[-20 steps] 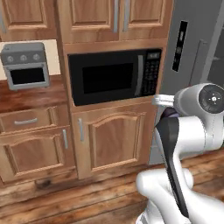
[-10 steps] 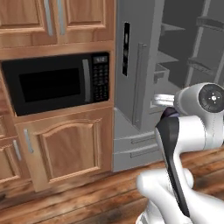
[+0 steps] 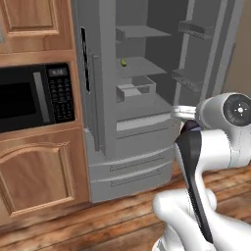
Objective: Place the condiment bottle and condiment bottle from the counter to the top shelf of the fridge. If the existing items in the fridge are on the top shelf, move them to other shelves.
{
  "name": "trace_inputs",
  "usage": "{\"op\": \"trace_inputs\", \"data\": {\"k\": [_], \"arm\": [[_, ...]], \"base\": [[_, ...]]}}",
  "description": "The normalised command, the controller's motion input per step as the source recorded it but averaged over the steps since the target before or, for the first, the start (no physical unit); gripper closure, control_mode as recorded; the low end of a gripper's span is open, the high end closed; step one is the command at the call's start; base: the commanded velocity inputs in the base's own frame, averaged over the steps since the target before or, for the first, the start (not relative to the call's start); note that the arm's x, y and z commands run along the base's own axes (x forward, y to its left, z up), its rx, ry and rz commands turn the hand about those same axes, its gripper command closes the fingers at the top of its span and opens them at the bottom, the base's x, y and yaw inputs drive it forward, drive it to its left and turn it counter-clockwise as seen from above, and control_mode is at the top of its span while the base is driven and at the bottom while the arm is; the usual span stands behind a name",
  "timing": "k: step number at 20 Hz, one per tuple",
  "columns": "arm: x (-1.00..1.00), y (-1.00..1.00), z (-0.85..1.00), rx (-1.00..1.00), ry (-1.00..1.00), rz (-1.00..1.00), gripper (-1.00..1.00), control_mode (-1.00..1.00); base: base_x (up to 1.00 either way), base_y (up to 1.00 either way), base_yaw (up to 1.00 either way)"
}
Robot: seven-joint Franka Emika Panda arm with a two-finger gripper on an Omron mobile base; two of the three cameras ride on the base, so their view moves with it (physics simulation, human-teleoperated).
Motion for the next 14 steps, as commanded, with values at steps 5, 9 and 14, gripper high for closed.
{"op": "trace_inputs", "data": {"k": [5,9,14], "arm": [[0.0,0.0,0.0,0.0,0.0,0.0,1.0,1.0],[0.0,0.0,0.0,0.0,0.0,0.0,1.0,1.0],[0.0,0.0,0.0,0.0,0.0,0.0,1.0,1.0]], "base": [[0.53,-0.76,0.22],[0.68,-0.25,0.23],[0.65,0.0,0.28]]}}
